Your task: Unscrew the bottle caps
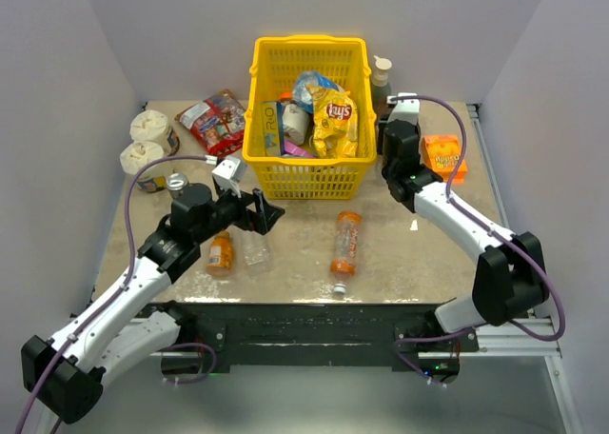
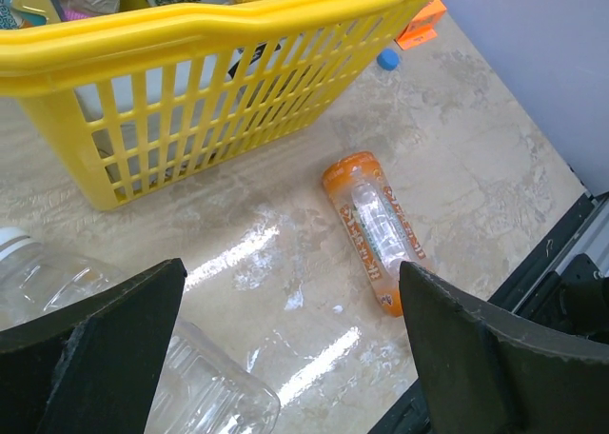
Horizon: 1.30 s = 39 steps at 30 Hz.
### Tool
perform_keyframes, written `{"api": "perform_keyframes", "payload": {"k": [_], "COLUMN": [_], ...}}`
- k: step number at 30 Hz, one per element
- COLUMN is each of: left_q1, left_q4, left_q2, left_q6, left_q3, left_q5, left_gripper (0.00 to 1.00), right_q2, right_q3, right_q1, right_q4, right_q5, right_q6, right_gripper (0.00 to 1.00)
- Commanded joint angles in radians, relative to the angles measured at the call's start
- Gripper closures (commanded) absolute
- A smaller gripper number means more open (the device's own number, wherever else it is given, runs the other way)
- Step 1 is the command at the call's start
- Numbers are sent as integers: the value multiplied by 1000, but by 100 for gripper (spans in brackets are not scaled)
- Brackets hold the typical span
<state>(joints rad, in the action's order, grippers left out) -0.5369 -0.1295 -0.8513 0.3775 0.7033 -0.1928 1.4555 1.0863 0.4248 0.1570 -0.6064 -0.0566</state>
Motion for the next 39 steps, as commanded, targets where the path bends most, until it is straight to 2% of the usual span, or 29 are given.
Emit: {"api": "perform_keyframes", "payload": {"k": [1,18,30,34,39], "left_q1": [14,23,25,25,25], "left_q4": [24,28,31,34,42], "left_q2": [-5,-17,-15,-14,-17], "left_q6": [-26,-25,-17,-14,-9], "left_q3": [50,55,48,47,44], "left_q5": [23,10,-2,-7,-16], "left_gripper": [0,0,0,0,0], "right_q2": [26,19,23,26,28], "right_q3": [-17,-118,-98,-85,-68], "right_q1": [-12,-18,-20,-21,-34], "right_q4": [81,69,33,23,4], "right_q5": [11,-32,-66,-64,-47], "right_q6": [-43,-78,-78,-77,-77], "right_gripper": [100,100,69,54,44]}}
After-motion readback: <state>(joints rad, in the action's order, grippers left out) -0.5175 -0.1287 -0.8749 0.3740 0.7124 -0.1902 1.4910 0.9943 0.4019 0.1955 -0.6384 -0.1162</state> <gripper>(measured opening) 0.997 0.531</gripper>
